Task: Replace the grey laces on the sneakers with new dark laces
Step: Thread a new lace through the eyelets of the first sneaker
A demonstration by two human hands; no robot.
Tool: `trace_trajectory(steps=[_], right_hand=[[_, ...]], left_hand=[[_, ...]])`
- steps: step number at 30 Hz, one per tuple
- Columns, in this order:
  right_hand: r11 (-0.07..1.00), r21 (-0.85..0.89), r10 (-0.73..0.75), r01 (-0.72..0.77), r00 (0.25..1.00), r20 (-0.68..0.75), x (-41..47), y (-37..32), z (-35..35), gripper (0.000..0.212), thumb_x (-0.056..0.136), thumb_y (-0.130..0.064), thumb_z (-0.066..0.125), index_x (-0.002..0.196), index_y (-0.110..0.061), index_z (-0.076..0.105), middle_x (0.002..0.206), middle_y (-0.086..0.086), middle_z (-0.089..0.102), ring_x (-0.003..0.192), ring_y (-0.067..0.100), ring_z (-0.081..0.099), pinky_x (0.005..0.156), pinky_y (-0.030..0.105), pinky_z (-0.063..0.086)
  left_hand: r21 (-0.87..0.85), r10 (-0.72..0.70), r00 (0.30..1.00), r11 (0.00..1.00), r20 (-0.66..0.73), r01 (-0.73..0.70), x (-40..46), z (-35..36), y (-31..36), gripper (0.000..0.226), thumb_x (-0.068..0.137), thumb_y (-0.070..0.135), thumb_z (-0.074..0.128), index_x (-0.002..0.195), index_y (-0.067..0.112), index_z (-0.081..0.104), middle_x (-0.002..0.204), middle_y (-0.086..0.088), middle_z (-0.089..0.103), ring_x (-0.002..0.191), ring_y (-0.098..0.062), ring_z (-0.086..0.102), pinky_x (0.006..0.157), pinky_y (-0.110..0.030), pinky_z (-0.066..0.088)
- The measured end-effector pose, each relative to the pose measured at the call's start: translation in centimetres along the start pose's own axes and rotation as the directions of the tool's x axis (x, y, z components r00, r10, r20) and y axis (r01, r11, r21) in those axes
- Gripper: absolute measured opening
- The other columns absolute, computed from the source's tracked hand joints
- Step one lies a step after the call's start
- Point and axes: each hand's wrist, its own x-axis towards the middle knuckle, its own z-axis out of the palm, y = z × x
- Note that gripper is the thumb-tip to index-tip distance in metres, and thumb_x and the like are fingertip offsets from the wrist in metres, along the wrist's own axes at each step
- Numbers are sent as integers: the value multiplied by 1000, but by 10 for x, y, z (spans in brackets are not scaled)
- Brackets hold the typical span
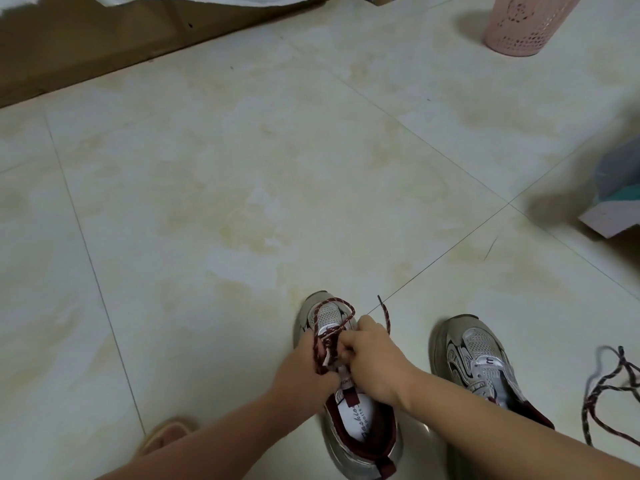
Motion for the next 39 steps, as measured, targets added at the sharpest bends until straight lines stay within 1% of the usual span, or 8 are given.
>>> trace_trajectory(steps=[4, 10, 13, 16, 20, 30, 34, 39], right_hand=[[929, 367, -45, 53, 999, -29, -8, -20, -57, 32, 87, 8, 46, 65, -15, 51, 77, 3, 49, 76, 14, 45, 63, 18, 37], [178, 983, -38, 40, 999, -34, -9, -18, -100, 30, 98, -6, 32, 71, -13, 45, 65, 7, 68, 65, 21, 68, 72, 30, 46], [487, 873, 102, -14, 994, -42, -5, -15, -80, 28, 100, -11, 34, 74, -13, 43, 53, 3, 50, 44, 14, 42, 55, 28, 41], [997, 71, -24, 31, 995, -100, -7, -8, -66, 17, 93, -33, 51, 98, -17, 46, 76, 4, 55, 65, 17, 49, 64, 29, 37], [741, -643, -145, 194, 981, 128, -13, -8, -51, 31, 87, -37, 59, 107, -14, 58, 109, 8, 62, 105, 28, 55, 72, 30, 36], [997, 62, 49, -38, 980, -192, -1, 10, -100, 31, 90, -24, 59, 60, -23, 53, 58, -7, 47, 56, 7, 42, 55, 22, 33], [976, 219, 36, 11, 977, -210, 4, 6, -94, 18, 91, -15, 56, 75, -14, 62, 63, -5, 52, 51, 0, 48, 50, 14, 34], [936, 351, 71, 10, 974, -216, 9, 7, -90, 31, 93, 1, 39, 102, -13, 65, 71, -1, 57, 49, 0, 46, 49, 12, 34]], left_hand=[[-56, -58, 998, 997, -14, 57, -2, -1, -9, 39, 58, 24, 51, 97, 27, 51, 89, -1, 66, 84, -26, 66, 76, -48, 55], [37, -29, 998, 999, -51, 30, 2, 3, -5, 20, 80, 19, 58, 99, 17, 53, 87, -6, 67, 78, -28, 66, 74, -47, 55], [100, 5, 999, 995, -53, 1, 4, 1, -1, 18, 82, 26, 60, 95, 15, 54, 87, -6, 67, 75, -27, 66, 72, -47, 56], [139, 16, 999, 990, -43, -10, 6, 0, 0, 19, 81, 23, 59, 97, 15, 55, 88, -5, 67, 75, -27, 66, 72, -47, 56], [73, -20, 999, 997, -47, 23, 6, -1, -2, 20, 76, 24, 60, 95, 17, 55, 88, -6, 67, 77, -29, 66, 73, -48, 55], [125, 97, 986, 989, -136, -80, 0, 6, -7, 28, 84, 19, 60, 74, 25, 34, 67, 4, 47, 58, -14, 46, 63, -40, 52], [636, 657, 745, 625, -115, -453, -2, 8, 8, 16, 74, 25, 57, 80, 23, 43, 78, 5, 47, 63, -7, 42, 54, -18, 39], [695, 688, 724, 497, 50, -520, 19, 8, 31, 23, 68, 42, 49, 69, 28, 67, 74, 6, 45, 74, -8, 37, 58, -20, 29]])
